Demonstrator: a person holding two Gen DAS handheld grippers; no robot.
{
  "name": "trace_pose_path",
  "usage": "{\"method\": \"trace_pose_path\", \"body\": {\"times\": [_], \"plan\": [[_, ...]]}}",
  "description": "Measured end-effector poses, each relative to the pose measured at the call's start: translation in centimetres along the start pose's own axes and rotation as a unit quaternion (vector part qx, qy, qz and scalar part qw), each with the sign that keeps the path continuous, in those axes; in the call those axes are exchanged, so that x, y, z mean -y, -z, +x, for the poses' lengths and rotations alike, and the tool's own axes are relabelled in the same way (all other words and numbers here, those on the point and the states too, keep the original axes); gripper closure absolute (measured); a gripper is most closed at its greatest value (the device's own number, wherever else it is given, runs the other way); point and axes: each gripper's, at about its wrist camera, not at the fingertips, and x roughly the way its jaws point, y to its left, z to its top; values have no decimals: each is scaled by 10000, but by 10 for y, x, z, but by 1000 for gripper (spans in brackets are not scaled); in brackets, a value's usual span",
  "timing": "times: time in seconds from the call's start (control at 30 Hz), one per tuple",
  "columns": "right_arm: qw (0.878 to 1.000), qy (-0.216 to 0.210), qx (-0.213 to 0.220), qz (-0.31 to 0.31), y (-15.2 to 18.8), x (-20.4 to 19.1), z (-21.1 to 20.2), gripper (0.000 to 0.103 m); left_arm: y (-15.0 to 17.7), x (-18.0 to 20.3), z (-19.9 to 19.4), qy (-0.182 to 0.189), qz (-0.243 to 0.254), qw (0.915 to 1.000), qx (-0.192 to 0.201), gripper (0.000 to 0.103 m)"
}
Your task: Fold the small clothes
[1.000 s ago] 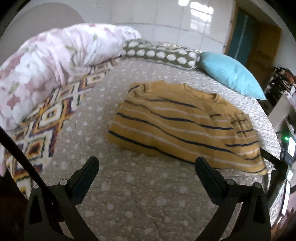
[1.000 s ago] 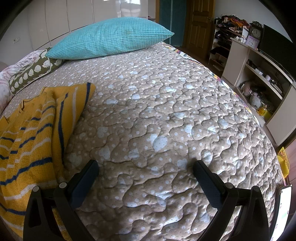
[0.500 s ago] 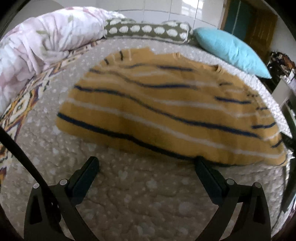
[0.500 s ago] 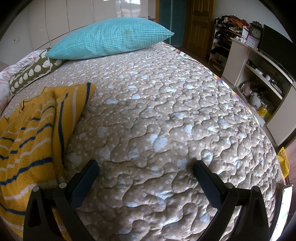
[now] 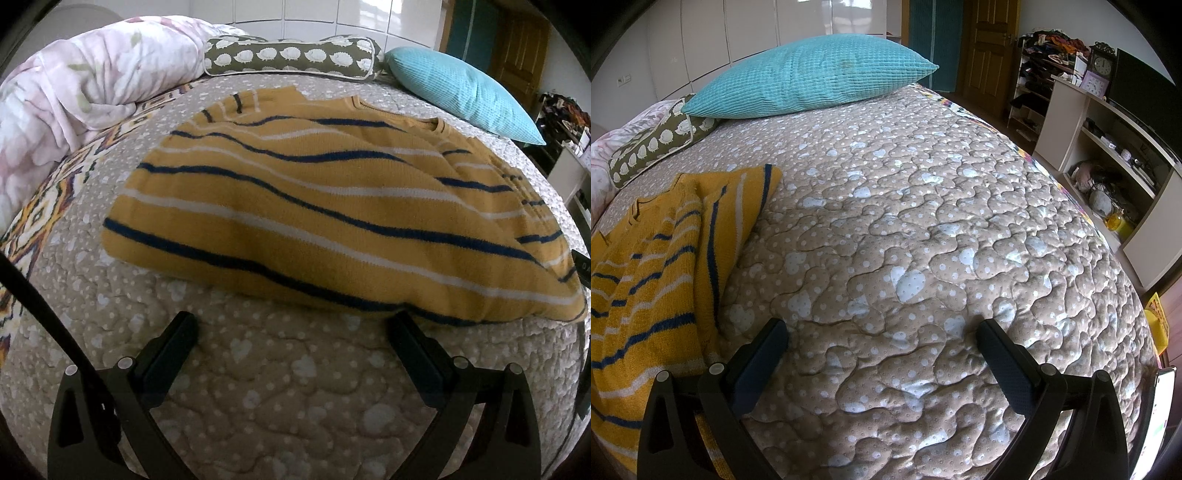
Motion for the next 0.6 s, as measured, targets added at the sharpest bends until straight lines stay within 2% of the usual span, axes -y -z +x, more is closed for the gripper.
{"method": "trace_pose_path", "body": {"times": [0.6], "plan": [[10000, -2, 1, -2, 0, 1, 0, 0, -1, 1, 0, -5, 6, 10000, 10, 0]]}}
